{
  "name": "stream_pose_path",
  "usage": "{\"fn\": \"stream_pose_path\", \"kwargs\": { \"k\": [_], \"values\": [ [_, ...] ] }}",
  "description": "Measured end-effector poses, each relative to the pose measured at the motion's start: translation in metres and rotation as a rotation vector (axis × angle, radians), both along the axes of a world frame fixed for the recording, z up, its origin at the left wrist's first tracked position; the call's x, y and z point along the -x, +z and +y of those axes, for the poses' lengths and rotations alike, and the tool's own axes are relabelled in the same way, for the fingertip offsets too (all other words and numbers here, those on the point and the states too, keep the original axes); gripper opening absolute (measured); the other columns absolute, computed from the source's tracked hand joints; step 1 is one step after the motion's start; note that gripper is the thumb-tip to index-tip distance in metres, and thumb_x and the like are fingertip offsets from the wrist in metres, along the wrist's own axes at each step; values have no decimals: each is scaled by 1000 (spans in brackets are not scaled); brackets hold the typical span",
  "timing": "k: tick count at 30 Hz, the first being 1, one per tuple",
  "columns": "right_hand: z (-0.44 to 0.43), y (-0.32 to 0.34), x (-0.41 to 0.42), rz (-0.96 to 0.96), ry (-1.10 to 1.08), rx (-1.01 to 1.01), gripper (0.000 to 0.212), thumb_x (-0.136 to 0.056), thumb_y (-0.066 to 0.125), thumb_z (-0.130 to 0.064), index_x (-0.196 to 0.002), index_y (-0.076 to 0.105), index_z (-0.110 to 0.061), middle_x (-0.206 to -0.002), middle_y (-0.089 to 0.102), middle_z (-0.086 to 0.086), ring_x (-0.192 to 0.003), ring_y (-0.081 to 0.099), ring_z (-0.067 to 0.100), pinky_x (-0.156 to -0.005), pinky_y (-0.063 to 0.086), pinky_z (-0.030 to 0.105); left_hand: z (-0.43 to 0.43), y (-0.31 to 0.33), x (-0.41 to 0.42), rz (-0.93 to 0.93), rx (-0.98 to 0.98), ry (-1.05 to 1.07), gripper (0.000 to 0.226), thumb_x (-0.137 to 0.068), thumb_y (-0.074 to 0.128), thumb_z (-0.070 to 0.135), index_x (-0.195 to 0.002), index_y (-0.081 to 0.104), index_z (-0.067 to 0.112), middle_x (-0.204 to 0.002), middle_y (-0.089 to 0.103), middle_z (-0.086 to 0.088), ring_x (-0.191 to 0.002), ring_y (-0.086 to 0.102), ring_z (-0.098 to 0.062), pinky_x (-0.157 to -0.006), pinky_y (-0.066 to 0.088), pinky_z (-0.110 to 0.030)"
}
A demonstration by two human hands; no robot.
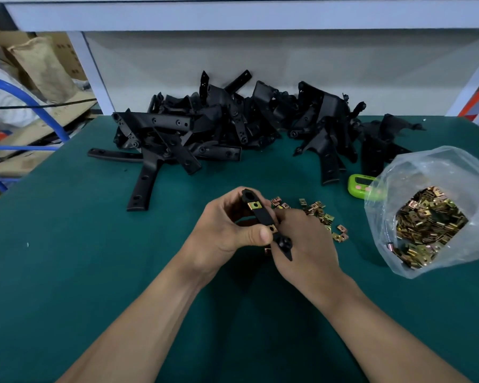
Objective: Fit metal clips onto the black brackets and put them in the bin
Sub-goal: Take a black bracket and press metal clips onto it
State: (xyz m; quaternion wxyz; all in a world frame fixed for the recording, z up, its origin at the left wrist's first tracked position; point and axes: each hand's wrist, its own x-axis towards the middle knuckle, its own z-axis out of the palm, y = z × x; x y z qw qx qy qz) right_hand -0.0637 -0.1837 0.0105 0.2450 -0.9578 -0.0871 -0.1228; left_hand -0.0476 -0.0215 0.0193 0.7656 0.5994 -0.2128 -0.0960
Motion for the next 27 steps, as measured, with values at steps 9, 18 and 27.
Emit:
{"fn": "stream_pose_path", "kwargs": {
  "k": [9, 18, 27],
  "values": [
    [-1, -5, -7, 83, -141, -260, 69, -84, 19, -86, -66, 60, -34, -55, 58, -5, -57, 59, 22, -52, 48, 39, 4, 0, -5, 158, 163, -131, 51, -81, 79, 49, -123, 73, 21, -135, 66, -13, -132, 58, -29, -106, 50, -40],
    [-8, -6, -10, 52, -122, -170, 77, -75, 2, -87, -58, 49, -28, -53, 52, -6, -52, 56, 22, -46, 40, 32, -14, 1, 1, 42, 44, 140, 31, -93, 64, 38, -104, 74, 11, -106, 74, -13, -105, 71, -27, -91, 59, -40],
    [-6, -7, -9, 25, -244, -168, 67, -90, 21, -84, -63, 59, -36, -49, 55, -12, -47, 49, 7, -43, 26, 27, -12, 0, 8, 206, 75, 207, 26, -89, 65, 23, -110, 78, 15, -117, 76, -7, -114, 70, -21, -90, 59, -31]
  ]
}}
